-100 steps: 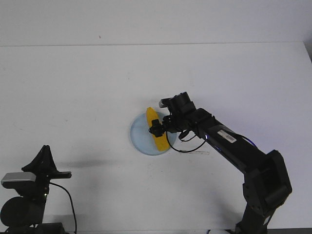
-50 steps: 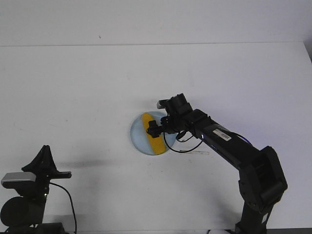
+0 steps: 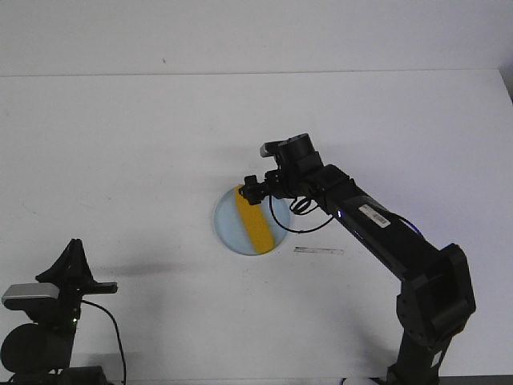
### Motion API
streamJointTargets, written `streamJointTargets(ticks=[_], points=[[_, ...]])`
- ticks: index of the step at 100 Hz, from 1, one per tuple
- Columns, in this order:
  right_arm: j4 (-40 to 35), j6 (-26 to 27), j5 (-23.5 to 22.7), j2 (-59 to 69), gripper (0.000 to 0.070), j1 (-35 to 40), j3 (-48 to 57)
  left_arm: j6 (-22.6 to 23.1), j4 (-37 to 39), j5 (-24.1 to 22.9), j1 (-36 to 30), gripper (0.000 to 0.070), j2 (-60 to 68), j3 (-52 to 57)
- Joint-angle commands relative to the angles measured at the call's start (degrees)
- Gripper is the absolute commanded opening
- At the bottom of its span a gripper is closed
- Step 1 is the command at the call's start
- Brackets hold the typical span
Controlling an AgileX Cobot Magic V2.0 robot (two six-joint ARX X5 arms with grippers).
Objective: Place corn on plate with both arms
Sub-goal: 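Carry the corn over the blue plate and lower it down, then open the right gripper to release the corn and withdraw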
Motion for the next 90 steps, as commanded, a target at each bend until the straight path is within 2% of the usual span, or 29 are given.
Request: streamJointTargets(ticks=[1,7,16,21,30,53,60,73,90], points=[[0.0,-3.2,0.5,-1.0,0.0423,0.3,1.4,0.3,0.7,0.0,0.0,0.0001,-0.1,0.4],[-1.1,-5.6,2.4,-2.0,0.0348,0.3,1.4,0.3,0.7,0.0,0.0,0.0001,-0.1,0.5],[-4.5,-10.5,8.5,-3.4,0.0111,0.3,1.4,0.3,0.7,0.0,0.0,0.0001,-0.1,0.5],[-6.6,-12.6,12.5,-4.0,0.0038,0.3,1.4,0.3,0.7,0.0,0.0,0.0001,-0.1,0.4],[-9.6,-13.5,17.0,-5.5,0.0034,0.2,1.2,0.3,0.7,0.0,0.0,0.0001,-0.1,0.4],[-8.8,-15.6,17.2,-13.4,0.003,0.0,-3.0,0.3,0.7,0.0,0.0,0.0001,-0.1,0.4],[-8.0,-16.7,18.6,-16.7,0.0025,0.0,-5.8,0.3,0.7,0.0,0.0,0.0001,-0.1,0.4],[-4.2,-19.5,22.5,-23.7,0.0025,0.0,-13.5,0.3,0.7,0.0,0.0,0.0001,-0.1,0.4],[6.7,-22.6,27.2,-33.9,0.0014,-1.3,-27.3,0.3,0.7,0.0,0.0,0.0001,-0.1,0.5]])
